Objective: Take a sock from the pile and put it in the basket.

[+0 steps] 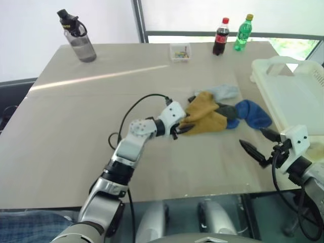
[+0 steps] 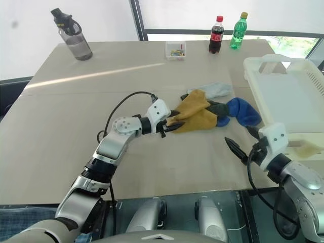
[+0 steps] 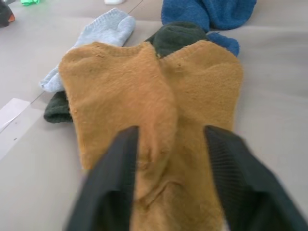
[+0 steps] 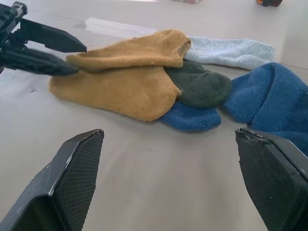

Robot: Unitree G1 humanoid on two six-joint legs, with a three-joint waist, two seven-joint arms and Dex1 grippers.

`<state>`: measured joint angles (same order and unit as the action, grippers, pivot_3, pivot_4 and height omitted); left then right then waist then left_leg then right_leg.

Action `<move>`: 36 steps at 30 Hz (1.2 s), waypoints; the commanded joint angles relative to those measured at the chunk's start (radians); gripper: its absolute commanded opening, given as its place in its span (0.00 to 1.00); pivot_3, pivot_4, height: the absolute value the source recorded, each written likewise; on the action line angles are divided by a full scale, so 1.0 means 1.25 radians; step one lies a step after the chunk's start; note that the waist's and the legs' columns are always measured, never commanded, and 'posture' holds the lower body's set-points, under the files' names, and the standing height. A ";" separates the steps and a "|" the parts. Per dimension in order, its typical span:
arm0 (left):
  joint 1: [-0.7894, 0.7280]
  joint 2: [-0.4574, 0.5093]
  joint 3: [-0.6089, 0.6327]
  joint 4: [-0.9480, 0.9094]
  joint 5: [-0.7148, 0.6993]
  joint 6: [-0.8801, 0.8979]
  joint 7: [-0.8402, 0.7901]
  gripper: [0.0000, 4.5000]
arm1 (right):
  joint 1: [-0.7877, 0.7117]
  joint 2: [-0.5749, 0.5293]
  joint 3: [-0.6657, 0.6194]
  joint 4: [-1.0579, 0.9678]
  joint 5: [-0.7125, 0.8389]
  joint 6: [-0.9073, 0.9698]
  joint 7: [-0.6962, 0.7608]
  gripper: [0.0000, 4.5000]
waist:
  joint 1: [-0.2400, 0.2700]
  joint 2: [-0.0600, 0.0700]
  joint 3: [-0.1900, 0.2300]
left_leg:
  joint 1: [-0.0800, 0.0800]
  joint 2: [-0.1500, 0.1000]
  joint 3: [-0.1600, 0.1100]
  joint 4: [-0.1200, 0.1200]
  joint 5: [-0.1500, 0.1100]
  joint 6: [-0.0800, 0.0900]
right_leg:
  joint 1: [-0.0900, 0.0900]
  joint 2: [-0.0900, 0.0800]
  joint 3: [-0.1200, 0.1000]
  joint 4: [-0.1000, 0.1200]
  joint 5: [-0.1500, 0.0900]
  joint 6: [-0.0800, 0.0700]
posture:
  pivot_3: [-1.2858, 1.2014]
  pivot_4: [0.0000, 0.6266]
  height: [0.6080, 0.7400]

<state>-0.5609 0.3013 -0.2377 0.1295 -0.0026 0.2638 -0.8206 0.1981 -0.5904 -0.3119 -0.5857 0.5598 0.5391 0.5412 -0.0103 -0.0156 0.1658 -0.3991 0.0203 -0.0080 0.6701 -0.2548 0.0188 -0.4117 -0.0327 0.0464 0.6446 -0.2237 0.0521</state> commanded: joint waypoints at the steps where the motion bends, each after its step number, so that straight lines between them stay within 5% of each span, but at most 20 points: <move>1: -0.002 0.006 0.002 -0.038 0.004 -0.022 0.019 0.79 | -0.004 -0.004 -0.015 -0.017 0.006 -0.016 0.008 1.00 | 0.000 0.000 0.000 | 0.000 0.000 0.000 0.000 0.000 0.000 | 0.000 0.000 0.000 0.000 0.000 0.000 | 0.52 0.24 1.00; 14: -0.038 0.022 -0.009 0.058 0.046 -0.071 0.049 0.79 | 0.004 0.001 -0.015 -0.026 0.004 -0.015 0.000 1.00 | 0.000 0.000 0.000 | 0.000 0.000 0.000 0.000 0.000 0.000 | 0.000 0.000 0.000 0.000 0.000 0.000 | 0.52 0.24 1.00; 22: -0.050 0.007 -0.001 0.084 0.031 -0.107 0.044 0.00 | 0.005 0.004 -0.016 -0.031 0.002 -0.014 -0.003 1.00 | 0.000 0.000 0.000 | 0.000 0.000 0.000 0.000 0.000 0.000 | 0.000 0.000 0.000 0.000 0.000 0.000 | 0.52 0.24 1.00; 36: -0.011 0.021 0.032 0.016 -0.037 -0.076 0.027 0.00 | 0.000 0.007 -0.008 -0.027 -0.001 -0.016 -0.002 1.00 | -0.001 0.000 0.000 | 0.000 0.000 0.000 0.000 0.000 0.000 | 0.000 0.000 0.000 0.000 0.000 0.000 | 0.52 0.24 1.00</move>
<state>-0.5729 0.3235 -0.2166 0.1987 -0.0245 0.1600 -0.7819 0.2038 -0.5819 -0.3119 -0.5884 0.5572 0.5392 0.5385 -0.0110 -0.0155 0.1658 -0.3988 0.0204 -0.0078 0.6701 -0.2548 0.0188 -0.4117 -0.0326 0.0465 0.6450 -0.2236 0.0521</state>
